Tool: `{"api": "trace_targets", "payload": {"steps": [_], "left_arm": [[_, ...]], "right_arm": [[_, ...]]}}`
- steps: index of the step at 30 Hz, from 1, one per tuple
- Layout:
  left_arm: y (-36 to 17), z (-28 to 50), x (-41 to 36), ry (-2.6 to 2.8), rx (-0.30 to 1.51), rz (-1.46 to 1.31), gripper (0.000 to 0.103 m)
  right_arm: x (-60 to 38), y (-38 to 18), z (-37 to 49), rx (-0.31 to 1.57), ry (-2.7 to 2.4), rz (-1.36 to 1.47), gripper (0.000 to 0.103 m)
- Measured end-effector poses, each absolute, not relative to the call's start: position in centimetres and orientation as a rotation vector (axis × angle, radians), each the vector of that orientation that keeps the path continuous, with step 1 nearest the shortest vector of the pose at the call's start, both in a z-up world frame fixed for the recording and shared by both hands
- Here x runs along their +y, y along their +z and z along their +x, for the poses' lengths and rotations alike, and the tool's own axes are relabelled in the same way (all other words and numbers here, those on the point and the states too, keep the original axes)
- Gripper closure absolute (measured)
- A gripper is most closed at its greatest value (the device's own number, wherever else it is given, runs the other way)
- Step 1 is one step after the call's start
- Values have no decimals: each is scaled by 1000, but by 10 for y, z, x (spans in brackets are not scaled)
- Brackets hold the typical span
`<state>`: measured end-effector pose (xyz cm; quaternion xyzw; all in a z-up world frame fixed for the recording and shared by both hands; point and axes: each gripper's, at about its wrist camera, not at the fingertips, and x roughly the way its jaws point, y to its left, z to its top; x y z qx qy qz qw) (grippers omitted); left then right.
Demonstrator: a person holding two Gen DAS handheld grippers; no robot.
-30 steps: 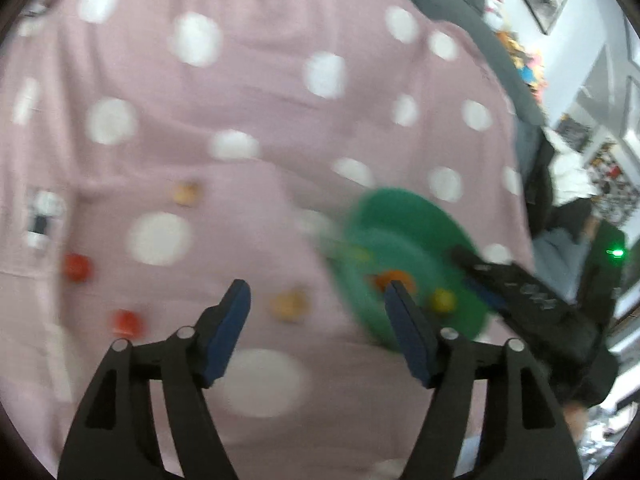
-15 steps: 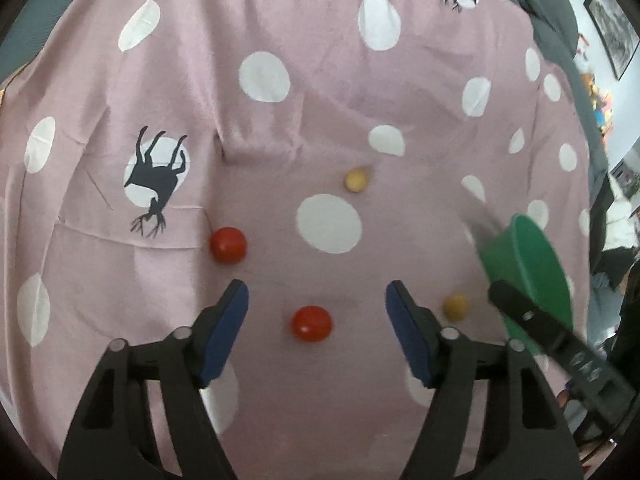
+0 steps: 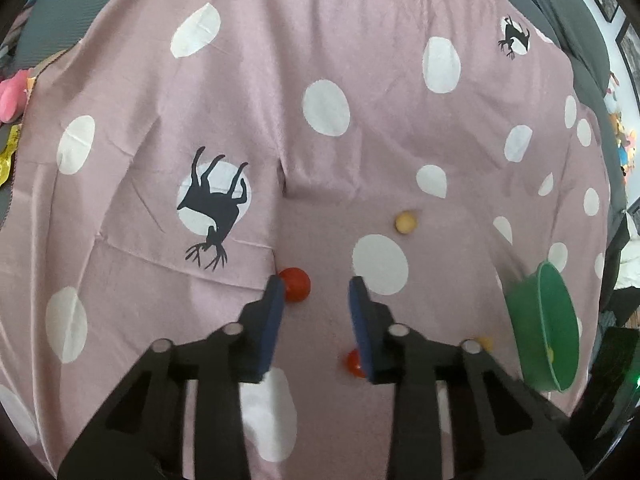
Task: Organize fruits
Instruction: 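Grasp a red tomato with the right gripper while the left grasps another tomato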
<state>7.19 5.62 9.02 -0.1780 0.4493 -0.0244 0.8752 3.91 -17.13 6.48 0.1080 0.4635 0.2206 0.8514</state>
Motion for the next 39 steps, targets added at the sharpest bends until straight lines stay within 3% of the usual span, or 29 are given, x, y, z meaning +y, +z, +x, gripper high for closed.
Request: {"api": "trace_targets", "payload": {"steps": [9,16,39], "left_arm": [[86,83,70,-21,960,-368,75],[83,96,66,-34,989,-347,75],[52,136,38,7,1155,-249,75]], "right_arm": [[-95,43,53,1041,480,-54,67],[-96,28,57,1040,451,-71,73],[-177,58,70,1007,361,191,73]]}}
